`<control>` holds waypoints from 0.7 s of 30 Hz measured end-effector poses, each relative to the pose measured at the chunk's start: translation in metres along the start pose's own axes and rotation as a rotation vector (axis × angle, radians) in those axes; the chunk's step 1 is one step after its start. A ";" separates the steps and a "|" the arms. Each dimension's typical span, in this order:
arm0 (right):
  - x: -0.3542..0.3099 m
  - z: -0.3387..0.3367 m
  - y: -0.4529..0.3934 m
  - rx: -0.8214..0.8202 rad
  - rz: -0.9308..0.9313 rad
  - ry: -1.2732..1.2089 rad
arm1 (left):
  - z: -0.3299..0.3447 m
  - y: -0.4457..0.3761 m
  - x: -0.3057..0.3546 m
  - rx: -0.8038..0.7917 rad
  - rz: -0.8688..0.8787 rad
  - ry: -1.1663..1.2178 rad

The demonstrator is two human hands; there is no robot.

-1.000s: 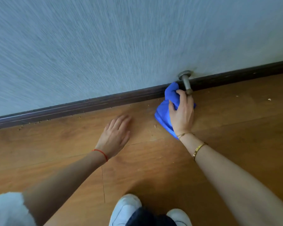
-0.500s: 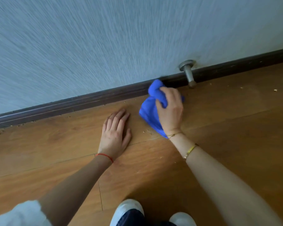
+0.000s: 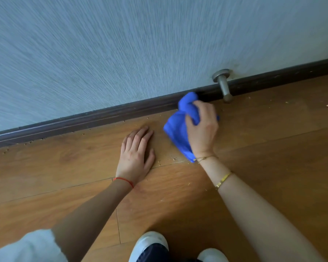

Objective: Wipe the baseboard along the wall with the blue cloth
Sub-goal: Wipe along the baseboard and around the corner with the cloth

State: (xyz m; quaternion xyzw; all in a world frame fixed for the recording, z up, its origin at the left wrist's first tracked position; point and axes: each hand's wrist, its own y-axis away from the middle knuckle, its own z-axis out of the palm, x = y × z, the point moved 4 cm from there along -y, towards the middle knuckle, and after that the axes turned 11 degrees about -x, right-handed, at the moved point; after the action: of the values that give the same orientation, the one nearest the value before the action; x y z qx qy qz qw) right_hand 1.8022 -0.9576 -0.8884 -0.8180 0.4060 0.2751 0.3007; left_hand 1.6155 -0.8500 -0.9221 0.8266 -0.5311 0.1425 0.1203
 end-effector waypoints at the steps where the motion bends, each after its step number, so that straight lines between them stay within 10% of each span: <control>1: 0.012 -0.010 -0.005 0.073 0.104 -0.015 | 0.000 0.000 0.000 -0.001 -0.004 0.000; 10: -0.025 0.017 0.004 -0.212 -0.243 0.043 | 0.001 0.000 -0.001 0.000 -0.005 0.005; 16: 0.027 -0.020 -0.009 0.090 0.185 -0.012 | 0.001 0.000 0.000 -0.021 -0.019 -0.001; 21: -0.007 0.006 0.001 -0.046 0.019 -0.055 | 0.001 -0.001 0.000 -0.013 -0.011 -0.006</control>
State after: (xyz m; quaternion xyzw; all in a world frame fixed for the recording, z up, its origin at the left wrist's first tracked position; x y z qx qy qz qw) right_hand 1.7968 -0.9501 -0.8874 -0.8130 0.3989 0.3095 0.2903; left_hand 1.6163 -0.8503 -0.9226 0.8291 -0.5278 0.1357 0.1248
